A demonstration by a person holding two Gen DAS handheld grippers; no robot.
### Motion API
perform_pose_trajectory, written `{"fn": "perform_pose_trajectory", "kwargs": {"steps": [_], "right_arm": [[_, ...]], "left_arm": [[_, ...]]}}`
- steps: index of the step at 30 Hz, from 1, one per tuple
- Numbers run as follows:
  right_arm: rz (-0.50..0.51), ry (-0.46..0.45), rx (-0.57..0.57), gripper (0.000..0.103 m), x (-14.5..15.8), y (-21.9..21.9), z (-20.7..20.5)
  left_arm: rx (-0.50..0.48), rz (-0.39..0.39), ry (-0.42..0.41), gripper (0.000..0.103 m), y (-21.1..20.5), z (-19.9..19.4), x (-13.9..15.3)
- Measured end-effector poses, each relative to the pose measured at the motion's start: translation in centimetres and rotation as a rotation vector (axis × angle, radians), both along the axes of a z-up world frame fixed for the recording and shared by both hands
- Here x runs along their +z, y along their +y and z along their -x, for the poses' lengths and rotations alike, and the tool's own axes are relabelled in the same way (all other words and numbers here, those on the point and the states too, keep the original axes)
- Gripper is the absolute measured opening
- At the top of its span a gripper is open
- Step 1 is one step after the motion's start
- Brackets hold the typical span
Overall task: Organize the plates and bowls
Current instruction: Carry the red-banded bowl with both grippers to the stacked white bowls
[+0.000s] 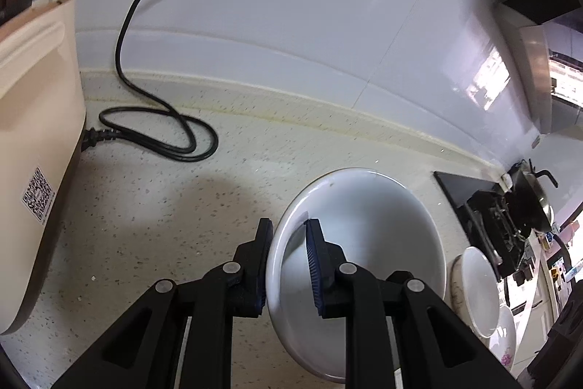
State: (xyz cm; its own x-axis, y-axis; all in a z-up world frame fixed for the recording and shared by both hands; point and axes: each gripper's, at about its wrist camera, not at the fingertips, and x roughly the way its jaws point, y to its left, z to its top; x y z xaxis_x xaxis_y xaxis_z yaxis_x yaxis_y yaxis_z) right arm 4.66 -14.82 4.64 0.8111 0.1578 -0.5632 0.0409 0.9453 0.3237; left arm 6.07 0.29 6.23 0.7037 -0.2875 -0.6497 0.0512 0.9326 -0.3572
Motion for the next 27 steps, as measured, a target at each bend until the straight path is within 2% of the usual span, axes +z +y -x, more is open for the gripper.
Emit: {"fn": "perform_pose_trajectory", "kwargs": {"steps": [7, 16, 22, 27], "right_arm": [[-0.011, -0.070, -0.040, 0.024, 1.2, -1.1, 1.3], [-0.048, -0.145, -0.134, 0.025, 2.7, -3.2, 3.7], [-0.041, -0.175, -0.202, 0.025, 3.2, -4.6, 5.1], [-0.065, -0.156, -0.247, 0.025, 3.2, -6.4, 5.5]], "left_arm": [[-0.007, 0.008, -0.089, 0.020, -1.3, 2.1, 2.8], [-0.064, 0.013, -0.153, 0.020, -4.2, 3.4, 4.9], [-0.097, 0.016, -0.158, 0.020, -6.5, 3.5, 5.3], [-0.134, 0.003, -0.140, 0.020, -8.6, 3.2, 5.2]]}}
